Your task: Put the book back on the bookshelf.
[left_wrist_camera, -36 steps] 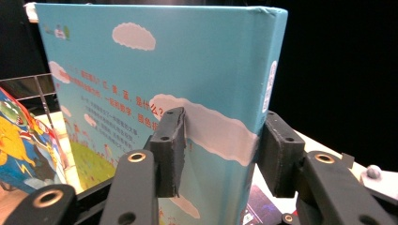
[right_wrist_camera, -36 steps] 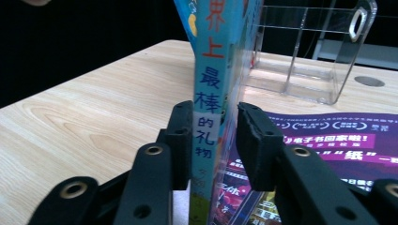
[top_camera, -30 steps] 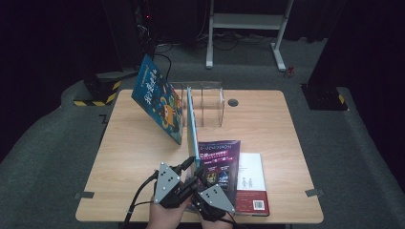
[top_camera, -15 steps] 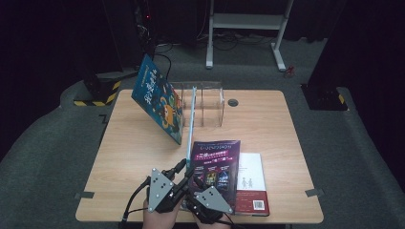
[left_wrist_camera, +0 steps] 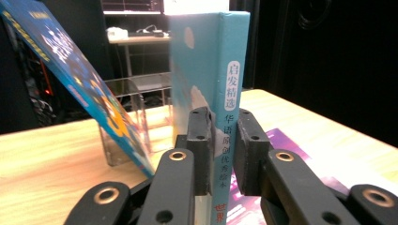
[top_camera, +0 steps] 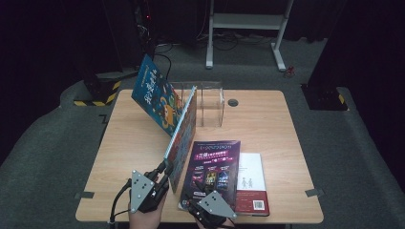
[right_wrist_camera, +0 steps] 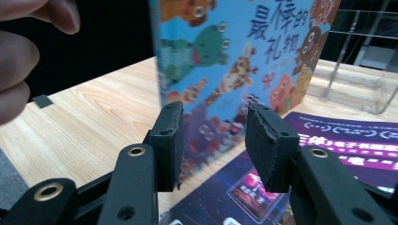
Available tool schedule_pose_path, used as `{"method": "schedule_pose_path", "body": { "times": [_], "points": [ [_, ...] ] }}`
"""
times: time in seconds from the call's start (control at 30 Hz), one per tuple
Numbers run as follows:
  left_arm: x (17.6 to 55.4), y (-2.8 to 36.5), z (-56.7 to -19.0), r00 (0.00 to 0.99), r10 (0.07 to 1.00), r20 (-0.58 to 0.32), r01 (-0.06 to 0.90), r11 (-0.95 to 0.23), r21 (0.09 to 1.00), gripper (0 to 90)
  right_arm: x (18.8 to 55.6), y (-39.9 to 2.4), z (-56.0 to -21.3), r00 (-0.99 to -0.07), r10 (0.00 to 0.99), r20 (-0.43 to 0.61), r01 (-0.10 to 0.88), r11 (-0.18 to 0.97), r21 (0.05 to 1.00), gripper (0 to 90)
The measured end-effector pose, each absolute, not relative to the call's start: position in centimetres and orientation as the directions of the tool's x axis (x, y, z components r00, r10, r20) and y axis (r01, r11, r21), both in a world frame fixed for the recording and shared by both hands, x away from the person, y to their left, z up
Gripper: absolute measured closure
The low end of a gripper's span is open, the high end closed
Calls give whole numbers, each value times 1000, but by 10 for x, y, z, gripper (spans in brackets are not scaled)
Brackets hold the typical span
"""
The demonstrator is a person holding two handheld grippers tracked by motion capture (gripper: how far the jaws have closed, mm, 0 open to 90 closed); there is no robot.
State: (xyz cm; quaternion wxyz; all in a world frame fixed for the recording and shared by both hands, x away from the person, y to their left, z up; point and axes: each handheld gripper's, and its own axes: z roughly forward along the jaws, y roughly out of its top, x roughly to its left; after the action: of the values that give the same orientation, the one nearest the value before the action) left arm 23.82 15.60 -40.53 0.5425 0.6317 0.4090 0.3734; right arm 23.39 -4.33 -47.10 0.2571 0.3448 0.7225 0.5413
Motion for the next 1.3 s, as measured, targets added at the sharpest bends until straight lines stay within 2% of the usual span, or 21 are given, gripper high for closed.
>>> {"method": "schedule_pose_path", "body": {
  "times": [0.3,0.63,0.83,1.1,1.3],
  "points": [
    [241,169,-406,380,925,-4,120,-45,992,800,237,-76,-465,-572,820,-17,222,174,959,570],
    [242,169,-407,390,921,0,113,-48,992,795,255,-112,-460,-497,867,-35,243,178,953,536],
    [244,172,-408,396,918,-15,117,-34,993,785,257,-130,-463,-447,894,-12,258,142,956,531],
    [260,170,-416,421,906,-49,196,-38,980,735,256,-134,-470,-434,901,6,279,128,952,524],
    [274,165,-428,430,902,-30,231,-78,970,731,255,-135,-472,-431,902,14,283,121,951,523]
  ]
}}
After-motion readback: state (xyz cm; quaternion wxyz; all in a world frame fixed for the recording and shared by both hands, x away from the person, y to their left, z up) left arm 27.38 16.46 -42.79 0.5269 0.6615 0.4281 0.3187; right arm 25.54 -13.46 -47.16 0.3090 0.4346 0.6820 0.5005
